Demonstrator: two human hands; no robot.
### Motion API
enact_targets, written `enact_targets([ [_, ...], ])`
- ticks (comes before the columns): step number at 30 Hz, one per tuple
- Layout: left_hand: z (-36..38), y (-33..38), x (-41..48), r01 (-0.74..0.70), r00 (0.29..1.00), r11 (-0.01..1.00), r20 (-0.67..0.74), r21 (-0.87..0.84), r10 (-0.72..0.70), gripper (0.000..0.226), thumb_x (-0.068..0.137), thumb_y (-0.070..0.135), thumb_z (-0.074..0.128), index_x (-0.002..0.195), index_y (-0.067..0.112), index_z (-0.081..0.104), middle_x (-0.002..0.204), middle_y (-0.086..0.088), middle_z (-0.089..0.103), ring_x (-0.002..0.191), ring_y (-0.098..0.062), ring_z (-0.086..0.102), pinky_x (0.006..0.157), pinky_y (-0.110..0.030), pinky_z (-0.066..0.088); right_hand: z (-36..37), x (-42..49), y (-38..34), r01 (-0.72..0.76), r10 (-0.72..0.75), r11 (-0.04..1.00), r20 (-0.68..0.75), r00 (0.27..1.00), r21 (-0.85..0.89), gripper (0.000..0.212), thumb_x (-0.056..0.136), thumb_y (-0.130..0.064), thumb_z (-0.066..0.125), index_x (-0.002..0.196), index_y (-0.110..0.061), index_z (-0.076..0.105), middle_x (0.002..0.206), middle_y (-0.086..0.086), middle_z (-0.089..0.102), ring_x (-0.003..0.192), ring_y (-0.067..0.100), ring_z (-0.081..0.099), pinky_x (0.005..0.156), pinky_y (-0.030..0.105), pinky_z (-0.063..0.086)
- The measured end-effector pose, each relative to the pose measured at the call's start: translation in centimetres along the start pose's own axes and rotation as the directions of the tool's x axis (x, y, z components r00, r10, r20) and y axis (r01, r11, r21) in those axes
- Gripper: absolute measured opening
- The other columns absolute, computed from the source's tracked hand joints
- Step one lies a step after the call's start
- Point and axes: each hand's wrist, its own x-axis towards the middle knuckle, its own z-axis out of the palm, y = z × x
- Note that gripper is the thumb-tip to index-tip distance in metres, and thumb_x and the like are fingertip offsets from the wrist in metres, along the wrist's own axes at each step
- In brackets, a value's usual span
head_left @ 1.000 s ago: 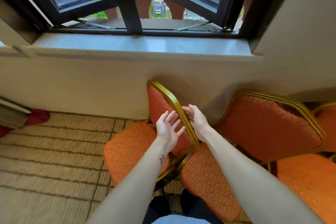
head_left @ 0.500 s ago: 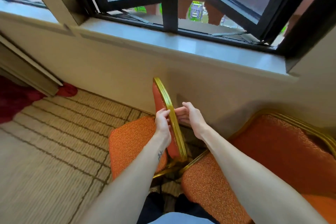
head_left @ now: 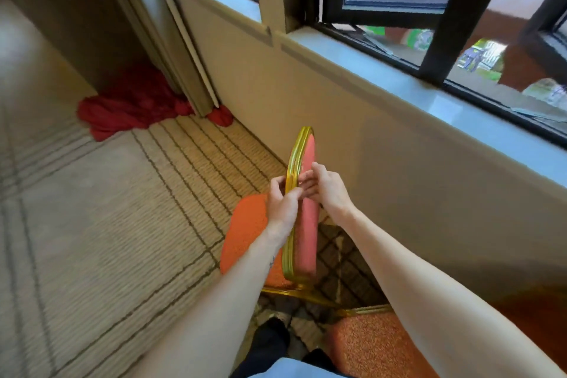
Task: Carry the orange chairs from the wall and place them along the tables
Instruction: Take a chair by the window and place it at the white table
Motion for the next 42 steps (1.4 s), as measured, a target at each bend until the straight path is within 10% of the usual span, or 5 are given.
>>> enact_targets([
  [12, -11.0, 0.5, 1.6, -0.039, 0.98, 0.9, -0.159, 0.435, 0.119, 0.044, 0.09, 0.059, 0.047, 0.126, 0.034, 0.051, 0.122, 0.003, 0.063, 0.112, -0.02, 0.06, 0.093, -0.047, 0.052, 9.9, 3.2, -3.7, 0.246, -0.125, 0.923, 0.372, 0.92, -0.298, 0.024, 0.092, -0.015, 0.057, 0.097, -0.015, 0.08, 0.104, -0.004, 0.073, 0.102, 0.01, 0.065, 0.093, 0.026, 0.05],
  [17, -13.5, 2.2, 2.2, 0.021, 0.958, 0.911, -0.269, 0.411, 0.099, 0.033, 0.092, 0.056, 0.058, 0.108, 0.031, 0.046, 0.094, 0.007, 0.063, 0.081, -0.015, 0.061, 0.061, -0.036, 0.046, 13.3, 5.9, -4.7, 0.498, -0.263, 0.704, 0.465, 0.845, -0.507, 0.018, 0.089, -0.014, 0.061, 0.091, -0.024, 0.077, 0.111, -0.006, 0.06, 0.104, 0.003, 0.055, 0.091, 0.016, 0.04],
  [28, -19.3, 2.9, 5.8, 0.147, 0.885, 0.862, -0.454, 0.485, 0.104, 0.034, 0.083, 0.065, 0.052, 0.089, 0.032, 0.048, 0.08, 0.009, 0.063, 0.075, -0.016, 0.062, 0.072, -0.042, 0.055, 22.2, 10.7, -4.8, 0.697, -0.343, 0.139, 0.626, 0.7, -0.704, 0.068, 0.082, -0.027, 0.067, 0.146, -0.022, 0.046, 0.151, 0.005, 0.04, 0.146, 0.028, 0.024, 0.119, 0.046, 0.019],
  [34, -20.3, 4.5, 8.2, 0.21, 0.872, 0.82, -0.481, 0.533, 0.089, 0.038, 0.088, 0.054, 0.055, 0.113, 0.025, 0.055, 0.107, -0.006, 0.068, 0.105, -0.034, 0.064, 0.089, -0.045, 0.049, 26.0, 13.5, -5.5, 0.749, -0.32, -0.022, 0.714, 0.623, -0.663, 0.038, 0.07, -0.01, 0.068, 0.104, -0.018, 0.052, 0.105, -0.002, 0.057, 0.109, 0.024, 0.052, 0.103, 0.037, 0.035],
  [42, -20.6, 4.7, 9.9, 0.268, 0.825, 0.79, -0.555, 0.552, 0.107, 0.045, 0.091, 0.052, 0.06, 0.122, 0.019, 0.057, 0.113, -0.01, 0.069, 0.109, -0.035, 0.065, 0.091, -0.044, 0.05, 27.8, 17.6, -5.3, 0.745, -0.36, -0.273, 0.782, 0.508, -0.609, 0.019, 0.077, -0.019, 0.068, 0.092, -0.026, 0.059, 0.093, -0.009, 0.061, 0.098, 0.02, 0.05, 0.093, 0.037, 0.032],
])
